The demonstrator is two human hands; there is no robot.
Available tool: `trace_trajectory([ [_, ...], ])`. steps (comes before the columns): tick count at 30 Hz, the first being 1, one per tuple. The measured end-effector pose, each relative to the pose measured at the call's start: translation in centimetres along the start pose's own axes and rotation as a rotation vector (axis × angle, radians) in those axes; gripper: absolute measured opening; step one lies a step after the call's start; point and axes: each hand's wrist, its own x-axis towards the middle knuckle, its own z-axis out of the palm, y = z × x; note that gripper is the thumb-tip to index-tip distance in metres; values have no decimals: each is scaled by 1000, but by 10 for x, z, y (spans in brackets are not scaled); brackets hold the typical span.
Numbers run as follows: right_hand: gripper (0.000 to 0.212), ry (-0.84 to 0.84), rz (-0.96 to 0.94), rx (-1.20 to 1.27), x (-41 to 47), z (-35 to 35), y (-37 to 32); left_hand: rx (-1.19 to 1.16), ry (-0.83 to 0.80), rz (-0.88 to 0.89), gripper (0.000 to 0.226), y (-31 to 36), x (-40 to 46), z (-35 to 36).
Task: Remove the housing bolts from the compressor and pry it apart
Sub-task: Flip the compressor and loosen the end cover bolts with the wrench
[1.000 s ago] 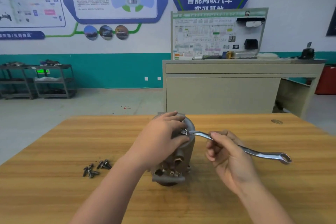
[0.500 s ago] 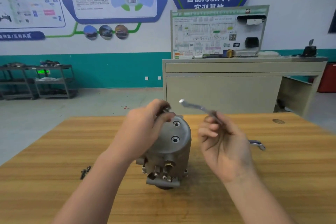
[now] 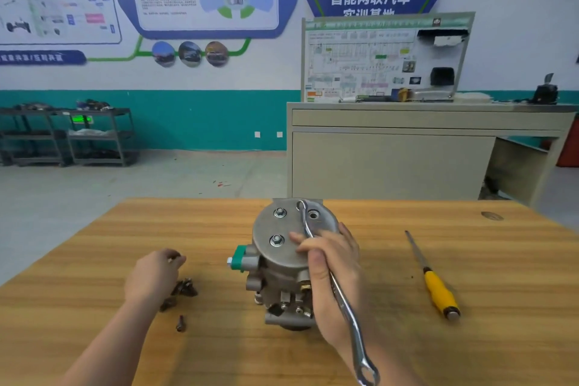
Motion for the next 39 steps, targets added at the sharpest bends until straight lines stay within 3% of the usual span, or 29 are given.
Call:
trace_trajectory([
  [3,23,88,36,80,0,-1,6,132,-62,-23,27,-7,4,11],
  [8,27,157,142,157,2,-6,11,109,-143,-63,35,-13,2,19],
  [11,29,161,190,200,3,-8,12,144,-73,-30,44,7,-9,6],
  [14,33,168,222,265,5,-9,14,-360,62,212,38,60,-33,-19],
  [16,35,150,256,302,6,-9,17,-725,4,415,27,108,-56,-40],
  [18,42,127,322,351,11,-13,17,-869,-135,586,25,146,-78,-55],
  [20,56,142,425,449,19,-20,16,-844,-285,691,28,167,-92,-59],
  [22,61,211,532,595,27,-34,15,-755,-327,683,30,173,-100,-57],
  [25,55,290,568,746,26,-57,10,-504,-152,661,36,168,-114,-57],
  [29,50,300,605,776,15,-66,1,-163,176,613,51,163,-130,-66],
  [30,44,313,619,767,14,-66,0,-104,192,618,60,163,-131,-66],
  [34,31,388,614,605,19,-64,0,-113,-101,665,99,166,-134,-58],
  [39,24,520,664,569,24,-59,1,-124,-54,717,105,167,-136,-52],
])
